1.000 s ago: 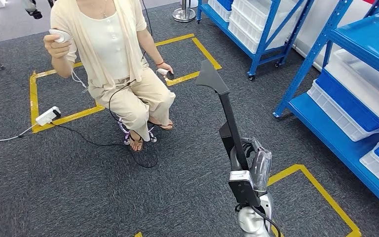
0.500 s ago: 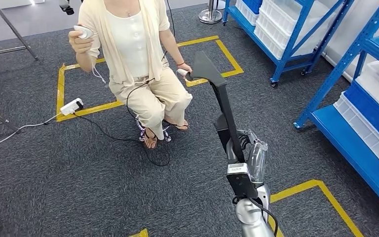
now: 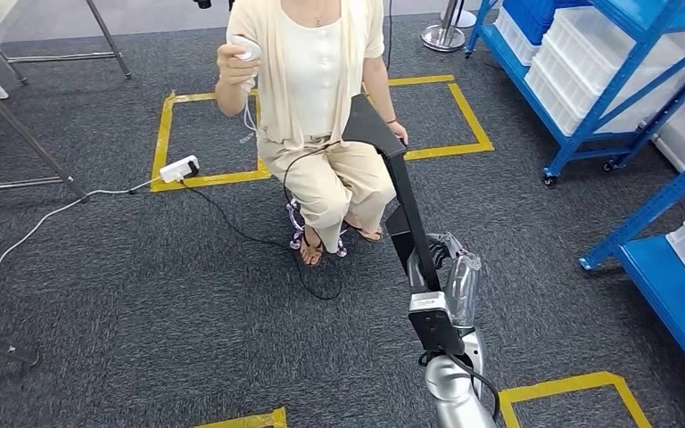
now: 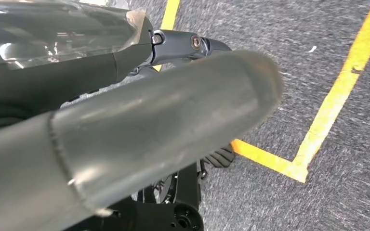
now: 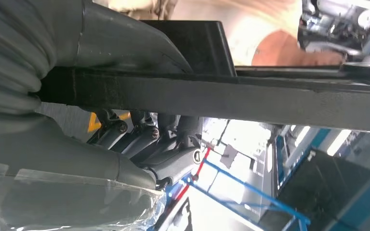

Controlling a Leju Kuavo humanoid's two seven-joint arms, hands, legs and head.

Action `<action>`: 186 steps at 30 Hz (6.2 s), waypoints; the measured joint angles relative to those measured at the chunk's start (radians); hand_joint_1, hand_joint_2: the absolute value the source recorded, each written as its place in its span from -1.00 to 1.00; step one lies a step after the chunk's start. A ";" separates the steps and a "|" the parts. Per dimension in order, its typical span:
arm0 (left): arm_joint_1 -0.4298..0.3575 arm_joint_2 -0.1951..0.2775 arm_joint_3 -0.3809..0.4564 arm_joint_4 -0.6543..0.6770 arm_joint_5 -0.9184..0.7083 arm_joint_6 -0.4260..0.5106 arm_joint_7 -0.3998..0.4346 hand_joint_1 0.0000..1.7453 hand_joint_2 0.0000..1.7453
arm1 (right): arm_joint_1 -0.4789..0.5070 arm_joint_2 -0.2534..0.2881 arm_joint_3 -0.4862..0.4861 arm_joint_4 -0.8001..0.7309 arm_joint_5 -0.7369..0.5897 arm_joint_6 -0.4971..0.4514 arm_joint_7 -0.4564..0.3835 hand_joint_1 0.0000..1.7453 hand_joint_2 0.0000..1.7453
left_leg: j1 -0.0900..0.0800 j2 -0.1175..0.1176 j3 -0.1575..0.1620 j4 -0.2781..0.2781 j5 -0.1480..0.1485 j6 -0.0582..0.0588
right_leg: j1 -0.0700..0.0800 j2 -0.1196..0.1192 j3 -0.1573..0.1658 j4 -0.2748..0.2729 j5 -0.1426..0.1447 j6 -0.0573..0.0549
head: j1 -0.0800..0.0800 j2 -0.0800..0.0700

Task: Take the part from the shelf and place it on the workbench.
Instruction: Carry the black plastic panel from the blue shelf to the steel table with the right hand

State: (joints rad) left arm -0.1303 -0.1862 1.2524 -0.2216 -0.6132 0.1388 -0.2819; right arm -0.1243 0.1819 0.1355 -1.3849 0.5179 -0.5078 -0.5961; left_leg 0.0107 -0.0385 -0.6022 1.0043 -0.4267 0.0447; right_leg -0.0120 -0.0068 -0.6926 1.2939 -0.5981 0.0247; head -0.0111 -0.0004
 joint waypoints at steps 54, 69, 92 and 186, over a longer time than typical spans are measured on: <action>0.000 0.002 0.027 0.001 0.028 0.011 -0.006 -1.00 -1.00 | -0.139 0.025 0.004 0.189 -0.040 -0.004 -0.049 1.00 1.00 | -0.006 0.078 -0.021 0.018 -0.005 -0.026 | 0.011 -0.085 0.150 -0.294 0.108 -0.001 | -0.002 0.000; -0.001 -0.001 0.030 0.001 0.037 0.019 -0.011 -1.00 -1.00 | -0.156 0.021 0.005 0.215 -0.045 0.006 -0.054 1.00 1.00 | -0.004 -0.076 -0.014 0.012 -0.003 -0.021 | -0.008 0.052 0.108 -0.276 0.133 0.010 | 0.002 0.000; -0.003 0.000 0.042 0.002 0.033 0.017 -0.011 -1.00 -1.00 | -0.161 0.020 0.018 0.226 -0.043 0.000 -0.066 1.00 1.00 | 0.003 0.006 -0.001 -0.005 0.006 0.002 | 0.000 -0.002 -0.001 -0.003 0.000 -0.003 | 0.000 0.000; 0.004 0.002 0.011 0.006 0.007 0.016 -0.018 -1.00 -1.00 | -0.730 -0.121 0.155 0.452 0.220 0.021 0.231 1.00 1.00 | -0.023 0.038 -0.047 0.025 0.010 -0.019 | 0.012 -0.017 0.104 -0.269 0.127 -0.020 | -0.017 0.000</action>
State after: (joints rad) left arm -0.1265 -0.1846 1.2637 -0.2158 -0.6061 0.1552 -0.2999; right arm -0.8541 0.0611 0.2909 -0.9327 0.7377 -0.4867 -0.3651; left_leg -0.0127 -0.0005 -0.6495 1.0293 -0.4162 0.0260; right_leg -0.0002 -0.0240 -0.5891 1.0245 -0.4707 0.0044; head -0.0279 -0.0001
